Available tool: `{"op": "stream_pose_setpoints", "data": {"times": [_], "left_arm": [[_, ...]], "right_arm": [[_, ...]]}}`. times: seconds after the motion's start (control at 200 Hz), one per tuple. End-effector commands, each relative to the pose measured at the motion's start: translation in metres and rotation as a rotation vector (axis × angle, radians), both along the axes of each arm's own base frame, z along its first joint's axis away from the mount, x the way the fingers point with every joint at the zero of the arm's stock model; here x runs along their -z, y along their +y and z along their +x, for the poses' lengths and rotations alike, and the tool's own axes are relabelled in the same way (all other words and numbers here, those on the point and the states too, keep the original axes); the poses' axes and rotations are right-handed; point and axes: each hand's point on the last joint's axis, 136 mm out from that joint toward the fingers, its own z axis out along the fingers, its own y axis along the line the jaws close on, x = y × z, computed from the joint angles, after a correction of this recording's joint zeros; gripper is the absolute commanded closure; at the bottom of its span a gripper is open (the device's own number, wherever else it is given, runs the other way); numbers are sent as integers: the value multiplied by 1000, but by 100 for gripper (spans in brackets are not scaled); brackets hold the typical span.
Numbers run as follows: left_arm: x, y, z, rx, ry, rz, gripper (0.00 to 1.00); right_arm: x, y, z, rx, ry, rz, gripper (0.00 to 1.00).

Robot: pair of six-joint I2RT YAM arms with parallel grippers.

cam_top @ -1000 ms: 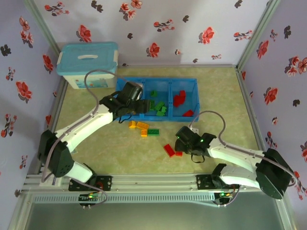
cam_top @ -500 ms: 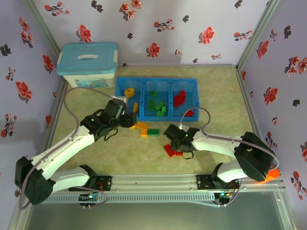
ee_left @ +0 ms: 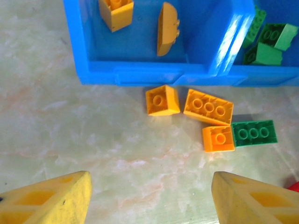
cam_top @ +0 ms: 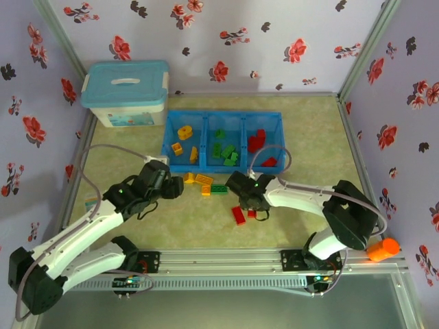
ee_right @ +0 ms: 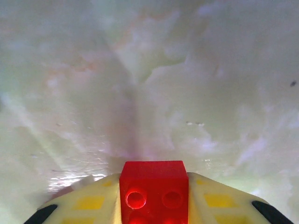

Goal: Sort the legos into containers by color

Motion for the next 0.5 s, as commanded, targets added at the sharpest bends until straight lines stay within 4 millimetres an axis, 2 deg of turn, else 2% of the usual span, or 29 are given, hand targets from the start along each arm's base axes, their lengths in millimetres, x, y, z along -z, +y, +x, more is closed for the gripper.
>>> {"op": "stream_pose_setpoints", "data": {"times": [0.0, 0.135, 0.3, 0.41, 0.495], "left_arm": [[16, 11, -11, -41, 41, 15, 32], [34, 13, -21, -48, 77, 19, 32], [55, 11, -35, -45, 116, 18, 32], [68, 9, -45, -37, 143, 23, 32], [76, 8, -53, -35, 158, 29, 32]], "right_arm": [[-31, -10, 18, -33, -75, -86, 71], [-66, -20, 44, -33, -125, -102, 71], [-108, -49, 84, 47, -192, -17, 70], [-118, -60, 111, 88, -196, 74, 69], [-118, -65, 133, 104, -185, 92, 69]]}}
